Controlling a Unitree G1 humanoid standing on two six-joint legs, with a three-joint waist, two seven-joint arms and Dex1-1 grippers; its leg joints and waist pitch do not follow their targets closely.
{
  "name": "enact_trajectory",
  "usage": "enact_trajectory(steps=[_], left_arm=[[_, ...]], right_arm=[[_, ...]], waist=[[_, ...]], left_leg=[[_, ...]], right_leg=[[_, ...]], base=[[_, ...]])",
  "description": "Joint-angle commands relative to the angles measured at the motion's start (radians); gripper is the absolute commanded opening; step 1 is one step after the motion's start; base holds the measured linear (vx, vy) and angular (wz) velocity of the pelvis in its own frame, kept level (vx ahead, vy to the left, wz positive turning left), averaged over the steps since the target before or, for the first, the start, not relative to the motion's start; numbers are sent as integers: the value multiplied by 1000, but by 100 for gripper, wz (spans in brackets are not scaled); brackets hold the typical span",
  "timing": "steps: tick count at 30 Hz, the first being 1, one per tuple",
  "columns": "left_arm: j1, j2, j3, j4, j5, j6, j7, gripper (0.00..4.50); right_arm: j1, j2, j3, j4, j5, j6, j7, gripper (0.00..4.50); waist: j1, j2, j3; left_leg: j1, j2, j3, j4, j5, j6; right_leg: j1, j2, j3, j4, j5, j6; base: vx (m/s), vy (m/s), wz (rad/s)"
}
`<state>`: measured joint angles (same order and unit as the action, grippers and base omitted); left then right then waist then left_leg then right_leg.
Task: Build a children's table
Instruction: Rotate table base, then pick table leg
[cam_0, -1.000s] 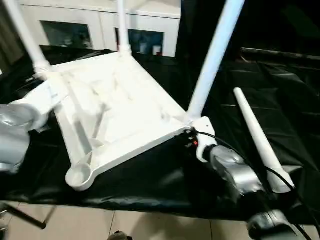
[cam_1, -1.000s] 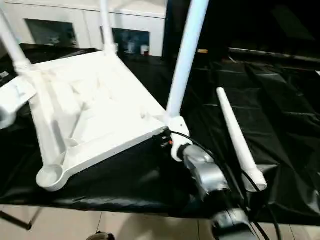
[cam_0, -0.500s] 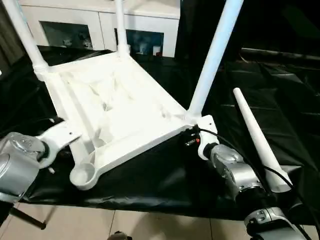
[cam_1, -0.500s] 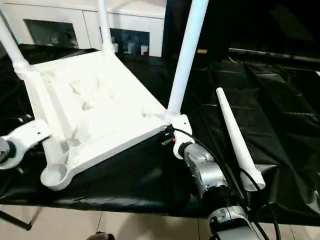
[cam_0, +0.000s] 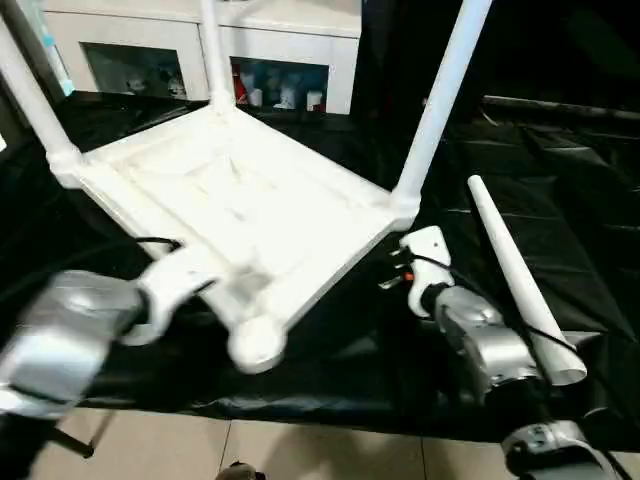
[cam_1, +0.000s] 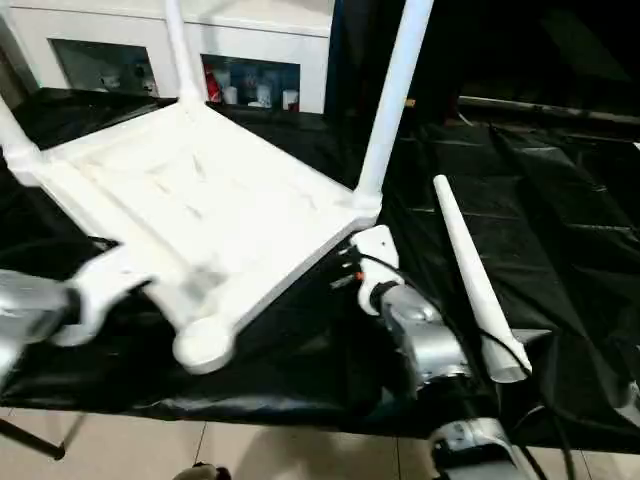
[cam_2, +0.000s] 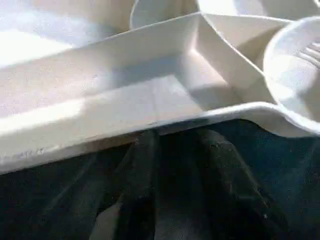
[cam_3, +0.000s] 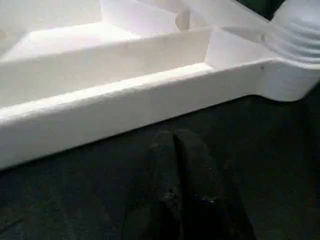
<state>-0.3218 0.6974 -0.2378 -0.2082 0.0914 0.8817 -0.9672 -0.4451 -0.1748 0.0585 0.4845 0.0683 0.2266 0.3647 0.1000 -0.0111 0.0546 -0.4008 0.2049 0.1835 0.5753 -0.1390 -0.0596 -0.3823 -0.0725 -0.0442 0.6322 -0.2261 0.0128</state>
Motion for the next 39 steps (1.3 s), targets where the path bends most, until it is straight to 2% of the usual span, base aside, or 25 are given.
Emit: enact_trajectory(steps=[1, 3, 4, 5, 6, 8, 9, 10, 12, 13, 15, 16, 19, 20, 23, 25, 26, 30, 33, 35, 36, 37, 39], left_arm=[[-17, -42, -42, 32, -5, -45, 27, 142], [-27, -83, -61, 57, -4, -67, 50, 142], [-27, -84, -61, 58, -4, -68, 51, 142], [-35, -111, -69, 74, -4, -82, 67, 142], [-53, -163, -79, 110, 1, -114, 102, 142], [-63, -183, -83, 127, 9, -124, 122, 142], [-69, -194, -88, 136, 11, -140, 129, 142], [-78, -225, -99, 152, 10, -171, 144, 142], [-84, -256, -109, 158, 5, -182, 155, 142], [-87, -273, -123, 163, 7, -207, 161, 142], [-88, -276, -127, 165, 8, -216, 163, 142], [-91, -284, -133, 164, 6, -214, 164, 142], [-90, -279, -142, 153, 9, -207, 159, 142], [-89, -257, -142, 133, 9, -205, 143, 142], [-85, -219, -128, 101, -6, -218, 111, 142], [-81, -206, -119, 86, -18, -224, 93, 142], [-74, -191, -106, 58, -41, -229, 69, 142], [-67, -194, -83, 0, -104, -215, 34, 142], [-69, -204, -73, -32, -137, -199, 23, 142], [-75, -214, -64, -46, -161, -186, 17, 142], [-76, -219, -62, -53, -170, -180, 15, 142], [-80, -224, -60, -67, -188, -168, 10, 142], [-80, -224, -60, -73, -194, -165, 9, 142]], right_arm=[[10, -24, -32, -76, -2, 51, -28, 4], [24, -47, -35, -136, -19, 103, -45, 4], [24, -47, -35, -137, -19, 104, -45, 4], [34, -61, -35, -180, -38, 140, -60, 4], [51, -91, -36, -262, -61, 223, -68, 4], [60, -106, -37, -303, -56, 272, -57, 4], [64, -115, -42, -330, -46, 295, -46, 4], [70, -134, -58, -382, -31, 351, -39, 4], [68, -148, -84, -411, -16, 408, -51, 4], [58, -156, -114, -421, -3, 458, -69, 21], [55, -158, -122, -423, 1, 471, -74, 40], [36, -178, -147, -430, 4, 528, -87, 43], [19, -204, -164, -428, 0, 574, -88, 68], [-4, -239, -179, -426, -8, 638, -80, 68], [-39, -300, -188, -419, -5, 742, -49, 105], [-53, -324, -187, -406, 1, 778, -34, 123], [-81, -358, -191, -366, 19, 836, -13, 123], [-123, -416, -158, -280, 15, 877, 19, 162], [-146, -435, -147, -229, 10, 886, 32, 199], [-163, -444, -139, -197, 15, 904, 51, 206], [-168, -449, -132, -182, 12, 909, 55, 222], [-185, -460, -105, -137, 12, 920, 77, 233], [-190, -464, -95, -122, 11, 924, 82, 242]], waist=[[-3, 21, -71], [-5, 19, -70], [-3, 18, -70], [-5, 19, -69], [-6, 17, -67], [0, 16, -69], [-2, 15, -69], [-5, 17, -67], [-5, 15, -68], [-5, 17, -69], [-6, 14, -69], [-11, 13, -69], [-13, 13, -71], [-14, 9, -71], [-13, 8, -71], [-10, 9, -70], [-12, 4, -69], [-9, 0, -69], [-7, -1, -69], [-9, -2, -69], [-8, -6, -69], [-8, -7, -69], [-9, -9, -68]], left_leg=[[37, 17, -10, -60, -203, -53], [37, 16, -9, -61, -208, -55], [39, 16, -8, -59, -210, -55], [36, 16, -9, -61, -211, -56], [36, 15, -9, -61, -217, -60], [42, 17, -8, -59, -226, -57], [34, 16, -11, -62, -225, -55], [36, 17, -10, -61, -236, -55], [37, 17, -10, -60, -235, -50], [37, 19, -11, -60, -233, -52], [35, 18, -10, -59, -223, -49], [33, 15, -9, -58, -211, -48], [34, 15, -9, -54, -188, -43], [33, 16, -7, -53, -182, -39], [34, 15, -7, -51, -165, -33], [36, 17, -6, -51, -160, -31], [35, 16, -3, -51, -160, -29], [36, 17, -3, -48, -163, -30], [34, 17, -1, -46, -153, -27], [33, 15, 1, -44, -153, -24], [33, 16, 0, -44, -152, -21], [32, 16, 0, -43, -149, -20], [32, 16, 1, -43, -151, -20]], right_leg=[[31, -47, 36, -63, 14, -191], [31, -45, 35, -65, 10, -187], [30, -44, 36, -67, 6, -184], [31, -44, 37, -67, 2, -183], [31, -43, 37, -71, -14, -179], [30, -45, 39, -73, -22, -170], [35, -47, 37, -72, -37, -168], [32, -45, 38, -77, -49, -162], [32, -47, 40, -77, -56, -162], [31, -48, 39, -77, -58, -163], [32, -48, 39, -77, -52, -167], [34, -47, 39, -76, -49, -170], [36, -46, 38, -73, -23, -172], [35, -47, 39, -74, -19, -174], [36, -46, 38, -71, -15, -180], [36, -47, 39, -71, -23, -185], [35, -46, 39, -72, -24, -187], [36, -50, 37, -70, -46, -210], [36, -50, 38, -69, -38, -213], [36, -49, 38, -69, -44, -213], [37, -50, 38, -70, -53, -214], [37, -50, 37, -69, -53, -215], [37, -50, 38, -71, -60, -217]], base=[[0, 0, 0], [0, 0, 0], [0, 0, 0], [0, 0, 0], [0, 0, 0], [0, 0, 0], [0, 0, 0], [0, 0, 0], [0, 0, 0], [0, 0, 0], [0, 0, 0], [0, 0, 0], [0, 0, 0], [0, 0, 0], [0, 0, 0], [0, 0, 0], [0, 0, 0], [0, 0, 0], [0, 0, 0], [0, 0, 0], [0, 0, 0], [0, 0, 0], [0, 0, 0]])
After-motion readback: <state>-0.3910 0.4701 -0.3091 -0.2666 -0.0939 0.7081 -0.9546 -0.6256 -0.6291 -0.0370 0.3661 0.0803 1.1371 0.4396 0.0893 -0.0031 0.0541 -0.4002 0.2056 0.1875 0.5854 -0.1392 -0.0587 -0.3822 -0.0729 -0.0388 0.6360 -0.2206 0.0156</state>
